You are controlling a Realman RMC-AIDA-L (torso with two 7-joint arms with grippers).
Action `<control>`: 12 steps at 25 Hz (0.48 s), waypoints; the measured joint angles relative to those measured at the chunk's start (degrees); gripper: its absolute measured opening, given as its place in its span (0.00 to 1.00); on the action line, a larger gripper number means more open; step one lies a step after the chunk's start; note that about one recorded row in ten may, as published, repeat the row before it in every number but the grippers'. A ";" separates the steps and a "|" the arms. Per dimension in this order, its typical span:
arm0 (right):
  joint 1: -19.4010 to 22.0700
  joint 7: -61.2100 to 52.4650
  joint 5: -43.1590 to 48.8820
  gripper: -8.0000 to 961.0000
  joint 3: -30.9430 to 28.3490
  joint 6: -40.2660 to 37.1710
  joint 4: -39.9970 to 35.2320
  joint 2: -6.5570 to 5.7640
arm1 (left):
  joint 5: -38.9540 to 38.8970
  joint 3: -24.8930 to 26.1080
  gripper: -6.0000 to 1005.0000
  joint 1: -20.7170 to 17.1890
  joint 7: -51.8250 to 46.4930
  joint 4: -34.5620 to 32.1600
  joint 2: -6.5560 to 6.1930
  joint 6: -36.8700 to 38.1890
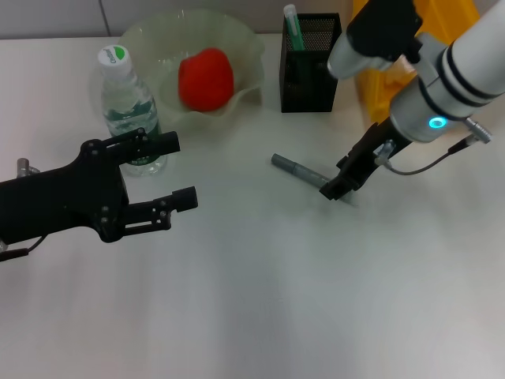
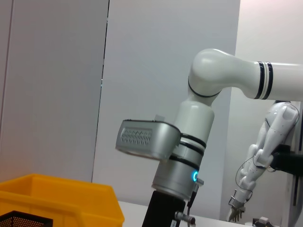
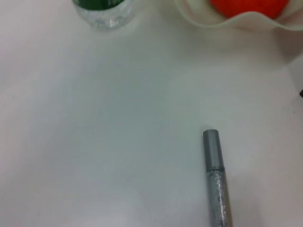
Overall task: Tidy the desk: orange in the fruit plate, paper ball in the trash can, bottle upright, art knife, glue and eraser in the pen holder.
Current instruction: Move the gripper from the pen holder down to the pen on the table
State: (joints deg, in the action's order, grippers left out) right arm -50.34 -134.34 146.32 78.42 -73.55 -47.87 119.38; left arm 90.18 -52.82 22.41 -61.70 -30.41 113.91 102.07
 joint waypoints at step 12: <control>0.01 -0.33 -0.16 0.47 2.02 2.31 1.68 0.16 | -0.07 0.00 0.79 -0.23 0.36 0.00 -0.07 0.43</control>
State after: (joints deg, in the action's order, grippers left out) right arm -50.33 -134.68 146.16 80.44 -71.24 -46.19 119.54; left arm 90.11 -52.82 22.18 -61.34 -30.41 113.84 102.50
